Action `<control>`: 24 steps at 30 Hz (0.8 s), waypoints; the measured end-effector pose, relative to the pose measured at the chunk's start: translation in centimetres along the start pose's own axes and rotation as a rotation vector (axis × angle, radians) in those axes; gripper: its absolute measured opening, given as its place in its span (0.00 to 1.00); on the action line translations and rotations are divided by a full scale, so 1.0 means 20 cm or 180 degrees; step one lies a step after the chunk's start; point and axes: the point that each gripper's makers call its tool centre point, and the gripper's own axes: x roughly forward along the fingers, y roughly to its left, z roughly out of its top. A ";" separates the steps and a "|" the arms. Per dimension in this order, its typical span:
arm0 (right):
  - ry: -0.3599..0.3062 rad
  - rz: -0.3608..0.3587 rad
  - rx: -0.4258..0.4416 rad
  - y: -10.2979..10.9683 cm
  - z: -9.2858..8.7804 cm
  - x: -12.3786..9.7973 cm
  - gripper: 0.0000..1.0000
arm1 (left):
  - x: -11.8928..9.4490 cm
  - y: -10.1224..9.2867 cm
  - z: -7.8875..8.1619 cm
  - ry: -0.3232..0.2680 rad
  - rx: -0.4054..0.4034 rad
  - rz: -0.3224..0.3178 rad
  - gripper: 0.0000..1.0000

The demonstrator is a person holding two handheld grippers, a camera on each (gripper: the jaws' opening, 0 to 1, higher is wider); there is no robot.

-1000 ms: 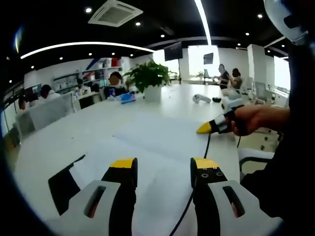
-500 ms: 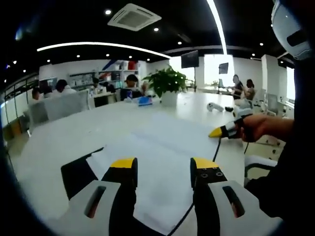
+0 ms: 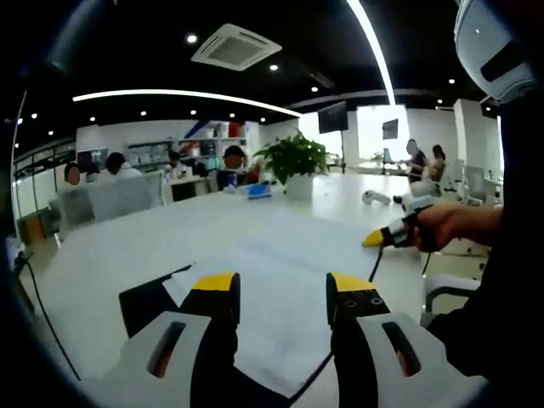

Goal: Flip through the bound document one page at a time

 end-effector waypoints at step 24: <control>-0.0054 -0.0002 -0.0031 0.03 0.00 0.02 0.01 | -0.13 0.09 -0.06 -0.0033 -0.0076 0.0279 0.41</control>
